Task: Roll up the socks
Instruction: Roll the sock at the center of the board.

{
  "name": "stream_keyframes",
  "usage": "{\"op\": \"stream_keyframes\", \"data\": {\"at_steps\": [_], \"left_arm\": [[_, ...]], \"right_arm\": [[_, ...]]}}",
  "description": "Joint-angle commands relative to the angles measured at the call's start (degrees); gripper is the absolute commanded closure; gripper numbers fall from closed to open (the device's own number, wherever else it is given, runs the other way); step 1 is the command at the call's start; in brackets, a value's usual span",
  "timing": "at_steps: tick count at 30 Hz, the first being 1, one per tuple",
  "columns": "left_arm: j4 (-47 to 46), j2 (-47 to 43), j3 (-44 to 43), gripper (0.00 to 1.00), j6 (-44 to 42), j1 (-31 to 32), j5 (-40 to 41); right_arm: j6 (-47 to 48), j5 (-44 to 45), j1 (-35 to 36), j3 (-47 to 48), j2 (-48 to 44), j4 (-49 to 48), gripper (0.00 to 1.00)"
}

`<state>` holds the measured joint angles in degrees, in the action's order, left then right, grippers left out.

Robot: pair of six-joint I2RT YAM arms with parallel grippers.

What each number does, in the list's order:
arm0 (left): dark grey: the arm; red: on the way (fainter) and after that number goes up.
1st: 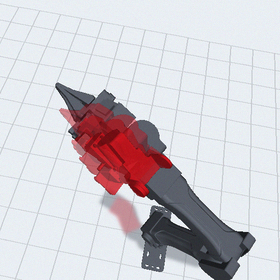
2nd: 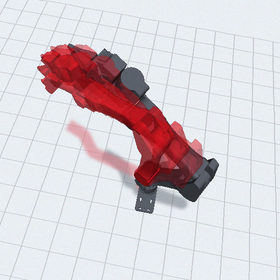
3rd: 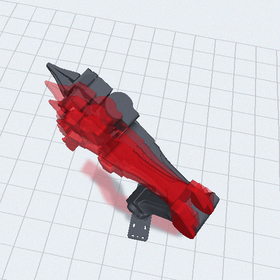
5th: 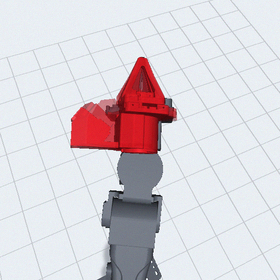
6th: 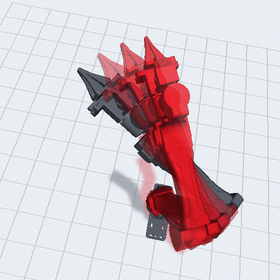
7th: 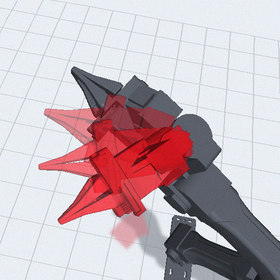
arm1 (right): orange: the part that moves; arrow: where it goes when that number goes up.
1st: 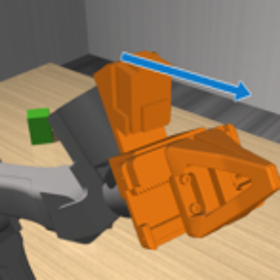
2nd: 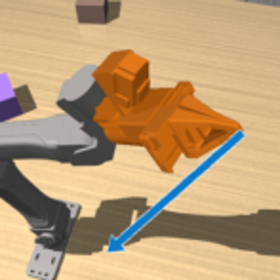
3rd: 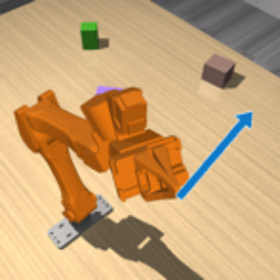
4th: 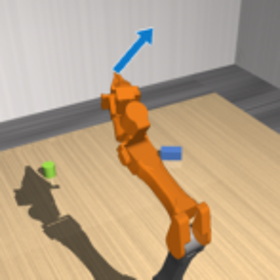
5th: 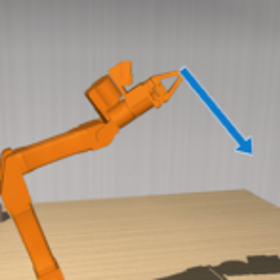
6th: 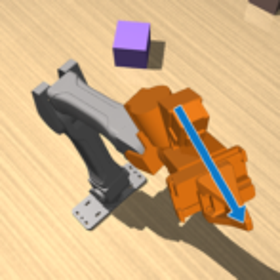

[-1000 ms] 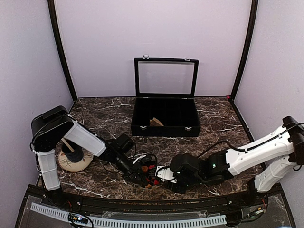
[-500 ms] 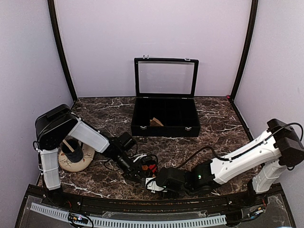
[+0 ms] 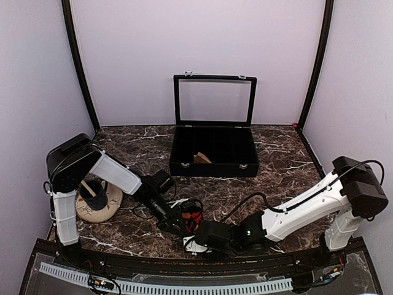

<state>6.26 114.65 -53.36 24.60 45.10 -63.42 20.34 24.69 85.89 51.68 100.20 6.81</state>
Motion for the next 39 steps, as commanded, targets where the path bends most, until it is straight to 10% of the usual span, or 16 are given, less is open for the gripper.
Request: {"op": "stream_keyframes", "data": {"at_steps": [1, 36, 39], "left_arm": [[4.16, 1.94, -0.64, 1.0, -1.91, -0.91, 1.64], [5.87, 2.57, -0.97, 1.0, -3.8, -2.6, 0.94], [5.74, 1.04, -0.57, 0.87, -3.16, -2.73, 3.88]], "right_arm": [[2.43, -0.45, 0.29, 1.82, 1.36, -2.54, 0.55], [-1.72, -11.86, -7.83, 3.56, 7.73, 3.87, 0.92], [-2.87, -15.36, -9.16, 5.02, 7.65, 6.07, 0.93]]}}
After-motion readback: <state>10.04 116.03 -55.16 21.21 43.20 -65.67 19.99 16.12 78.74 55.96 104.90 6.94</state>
